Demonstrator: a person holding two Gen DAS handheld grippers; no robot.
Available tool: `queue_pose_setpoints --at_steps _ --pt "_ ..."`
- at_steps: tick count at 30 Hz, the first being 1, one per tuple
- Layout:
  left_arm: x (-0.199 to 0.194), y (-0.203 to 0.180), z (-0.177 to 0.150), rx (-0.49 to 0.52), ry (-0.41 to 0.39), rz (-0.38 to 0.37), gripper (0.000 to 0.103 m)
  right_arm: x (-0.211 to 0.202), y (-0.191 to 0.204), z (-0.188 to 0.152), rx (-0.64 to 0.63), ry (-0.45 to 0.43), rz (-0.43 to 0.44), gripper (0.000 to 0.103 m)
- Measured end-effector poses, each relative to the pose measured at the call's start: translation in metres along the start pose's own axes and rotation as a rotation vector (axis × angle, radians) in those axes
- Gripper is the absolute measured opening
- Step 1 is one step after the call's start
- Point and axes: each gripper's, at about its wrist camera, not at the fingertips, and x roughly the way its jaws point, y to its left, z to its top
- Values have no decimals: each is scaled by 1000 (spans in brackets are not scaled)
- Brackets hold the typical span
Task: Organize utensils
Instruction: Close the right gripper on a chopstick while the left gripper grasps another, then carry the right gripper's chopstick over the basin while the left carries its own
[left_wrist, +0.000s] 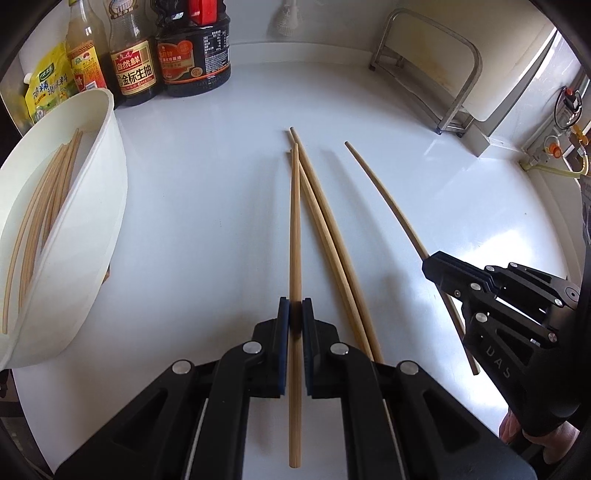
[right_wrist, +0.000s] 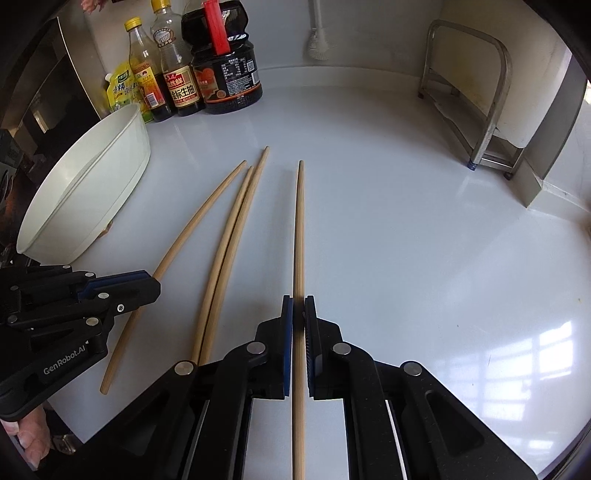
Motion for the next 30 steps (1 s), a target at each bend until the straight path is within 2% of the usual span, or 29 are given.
queue_pose_setpoints --at_steps 11,19,24,30 --pt "-30 13 7 65 -35 -36 7 -31 15 1 110 -51 -15 6" --pt "-71 32 16 86 -118 -69 7 -53 43 16 114 -110 -26 6" --pt "-98 58 23 71 -176 -71 7 -66 74 37 86 -150 -10 6" --pt "-126 106 29 32 -244 -36 7 -63 121 68 40 -185 29 6"
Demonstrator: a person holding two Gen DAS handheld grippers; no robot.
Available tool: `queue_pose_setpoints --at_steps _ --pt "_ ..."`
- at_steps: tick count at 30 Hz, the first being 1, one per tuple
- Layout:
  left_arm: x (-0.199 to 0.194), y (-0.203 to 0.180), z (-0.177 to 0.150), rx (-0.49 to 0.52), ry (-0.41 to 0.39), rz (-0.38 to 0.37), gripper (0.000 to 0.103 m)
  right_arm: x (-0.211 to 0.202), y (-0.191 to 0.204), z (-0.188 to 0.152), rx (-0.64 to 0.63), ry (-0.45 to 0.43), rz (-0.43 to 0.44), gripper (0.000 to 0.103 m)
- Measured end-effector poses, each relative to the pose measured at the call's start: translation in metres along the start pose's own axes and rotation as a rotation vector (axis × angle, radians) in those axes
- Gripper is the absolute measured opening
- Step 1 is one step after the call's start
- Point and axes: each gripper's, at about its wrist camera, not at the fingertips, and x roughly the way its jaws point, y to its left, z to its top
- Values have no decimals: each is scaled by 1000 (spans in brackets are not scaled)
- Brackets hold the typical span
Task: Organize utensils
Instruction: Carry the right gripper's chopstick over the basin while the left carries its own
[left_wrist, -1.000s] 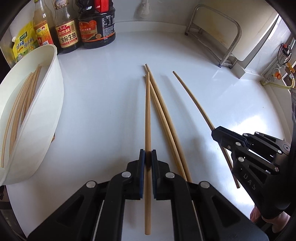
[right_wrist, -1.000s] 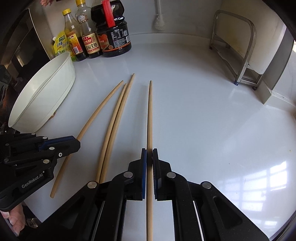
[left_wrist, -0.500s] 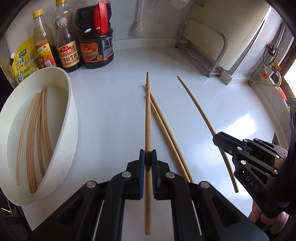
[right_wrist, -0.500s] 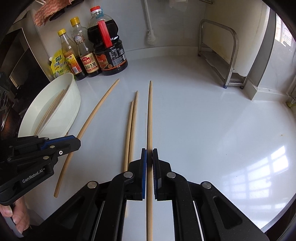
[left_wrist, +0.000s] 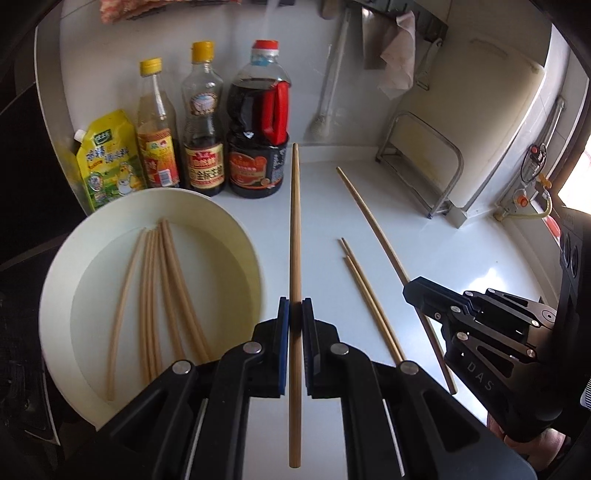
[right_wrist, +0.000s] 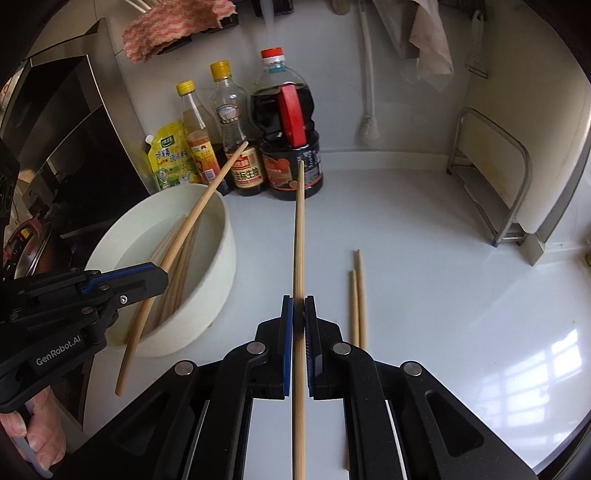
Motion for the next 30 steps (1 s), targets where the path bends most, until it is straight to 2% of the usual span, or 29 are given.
queue_pose_setpoints --at_steps 10,17,24,30 --pt "-11 97 6 -92 -21 95 7 49 83 36 -80 31 109 6" --pt "13 145 0 -133 44 112 7 96 130 45 -114 120 137 6" --pt "41 168 -8 -148 117 105 8 132 140 44 -92 203 123 6" --pt "52 174 -9 -153 143 111 8 147 140 42 -74 242 108 6"
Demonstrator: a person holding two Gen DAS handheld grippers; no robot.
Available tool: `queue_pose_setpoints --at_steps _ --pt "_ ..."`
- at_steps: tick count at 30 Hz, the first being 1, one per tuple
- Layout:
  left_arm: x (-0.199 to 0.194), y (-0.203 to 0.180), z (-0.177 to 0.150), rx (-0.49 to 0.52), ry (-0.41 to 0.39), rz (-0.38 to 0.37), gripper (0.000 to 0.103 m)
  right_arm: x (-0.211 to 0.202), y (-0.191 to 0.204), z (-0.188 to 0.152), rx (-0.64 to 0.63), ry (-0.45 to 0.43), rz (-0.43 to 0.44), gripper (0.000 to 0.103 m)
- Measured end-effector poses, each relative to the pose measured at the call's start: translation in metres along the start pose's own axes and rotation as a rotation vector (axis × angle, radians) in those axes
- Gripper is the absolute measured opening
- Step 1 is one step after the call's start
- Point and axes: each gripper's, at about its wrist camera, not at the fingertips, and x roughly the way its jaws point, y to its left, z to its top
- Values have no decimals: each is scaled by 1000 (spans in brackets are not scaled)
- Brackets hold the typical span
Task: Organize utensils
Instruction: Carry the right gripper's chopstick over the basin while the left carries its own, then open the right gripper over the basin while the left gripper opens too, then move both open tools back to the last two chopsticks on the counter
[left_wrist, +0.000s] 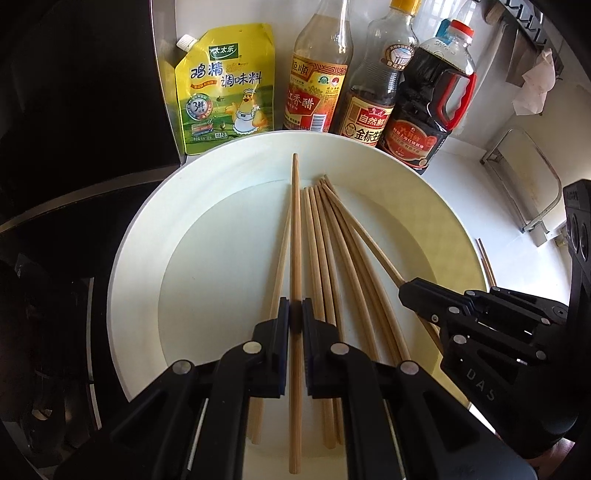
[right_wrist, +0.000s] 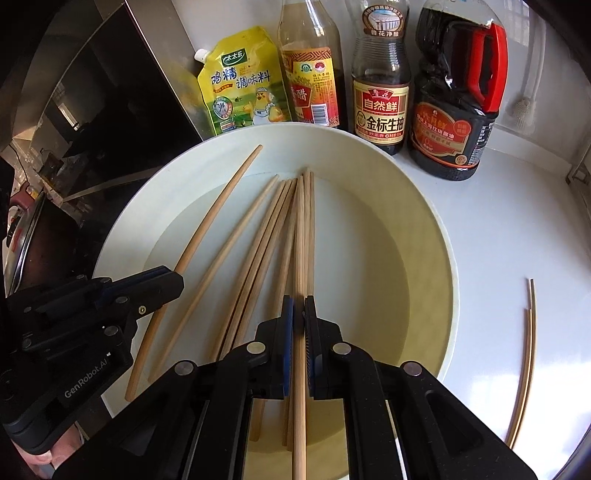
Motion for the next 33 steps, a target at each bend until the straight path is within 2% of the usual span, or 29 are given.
queue_pose_setpoints --at_steps 1,3,4,5,18,26,33 --pt "1 1 1 -2 4 4 8 0 0 0 2 0 -1 6" --pt "3 3 2 -8 8 7 18 -2 -2 -1 3 -7 -4 7" --pt "2 5 2 -15 3 10 27 -4 -2 -1 1 -14 -7 11" --pt "1 7 2 -22 -4 12 30 -6 -1 -1 -1 -23 -12 12" --pt "-23 12 -4 -42 -48 44 30 -34 -4 -8 -6 -79 -23 13" --pt "-46 3 -15 -35 -97 46 37 -56 0 -24 -16 -106 -24 20" --pt "-58 -15 -28 -22 -108 43 42 -76 -3 -44 -11 -127 -23 25"
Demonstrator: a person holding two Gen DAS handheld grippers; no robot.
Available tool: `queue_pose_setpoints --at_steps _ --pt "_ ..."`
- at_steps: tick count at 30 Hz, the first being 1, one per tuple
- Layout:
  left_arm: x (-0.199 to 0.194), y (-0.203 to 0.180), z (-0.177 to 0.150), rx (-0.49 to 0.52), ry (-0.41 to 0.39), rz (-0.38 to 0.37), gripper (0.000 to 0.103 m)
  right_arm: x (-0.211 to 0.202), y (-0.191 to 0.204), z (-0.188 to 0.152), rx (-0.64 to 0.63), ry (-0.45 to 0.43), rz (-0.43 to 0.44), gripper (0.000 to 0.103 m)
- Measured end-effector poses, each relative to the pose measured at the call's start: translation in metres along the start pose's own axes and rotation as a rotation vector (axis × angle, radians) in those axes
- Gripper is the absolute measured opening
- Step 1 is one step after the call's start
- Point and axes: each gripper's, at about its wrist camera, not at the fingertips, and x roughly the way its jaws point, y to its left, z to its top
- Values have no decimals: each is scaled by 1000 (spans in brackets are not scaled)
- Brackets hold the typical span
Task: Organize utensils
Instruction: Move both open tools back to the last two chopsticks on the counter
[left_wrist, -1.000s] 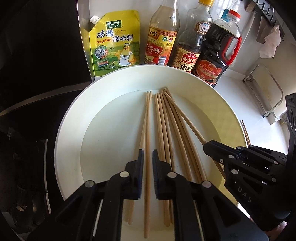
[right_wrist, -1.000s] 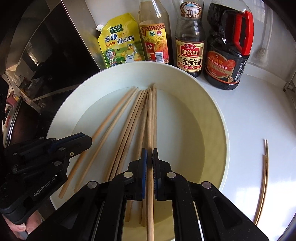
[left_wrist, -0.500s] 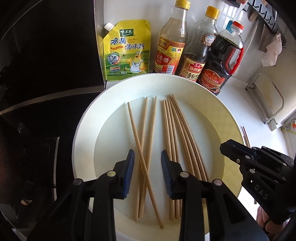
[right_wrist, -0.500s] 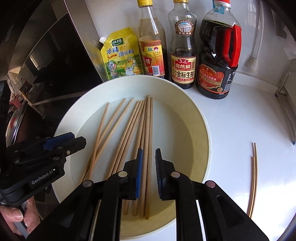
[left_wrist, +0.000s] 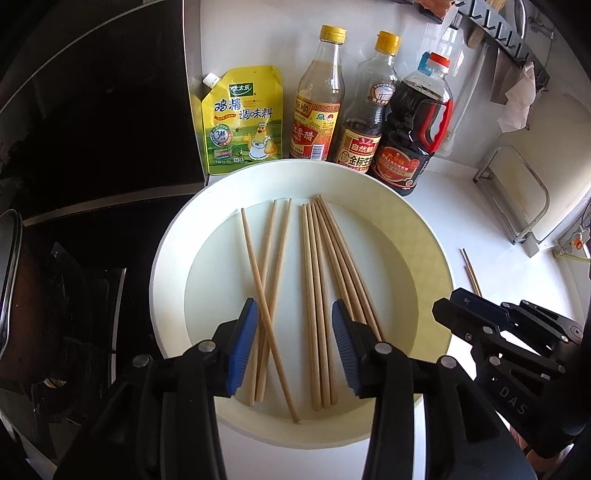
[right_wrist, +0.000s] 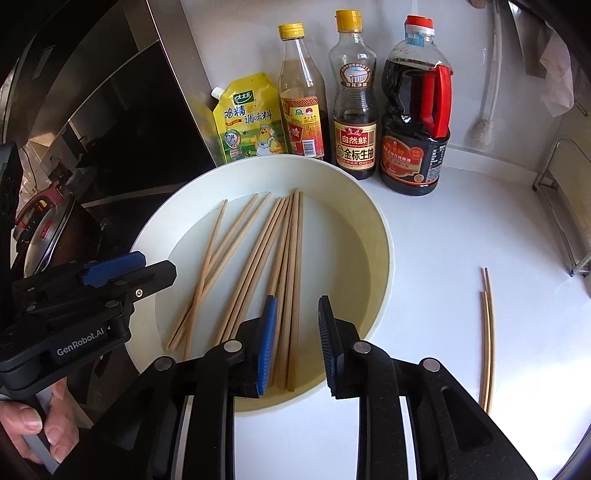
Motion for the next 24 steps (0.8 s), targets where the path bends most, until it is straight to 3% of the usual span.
queue_pose_setpoints --at_steps 8,19,24 --pt "-5 -31 -12 24 9 -14 43 -22 -21 -18 18 -12 -10 29" --pt "-4 -90 -22 52 25 -44 49 -47 -81 -46 68 5 -55 34" --pt "1 -121 -25 57 37 -71 58 -52 -119 -56 102 17 -88 41"
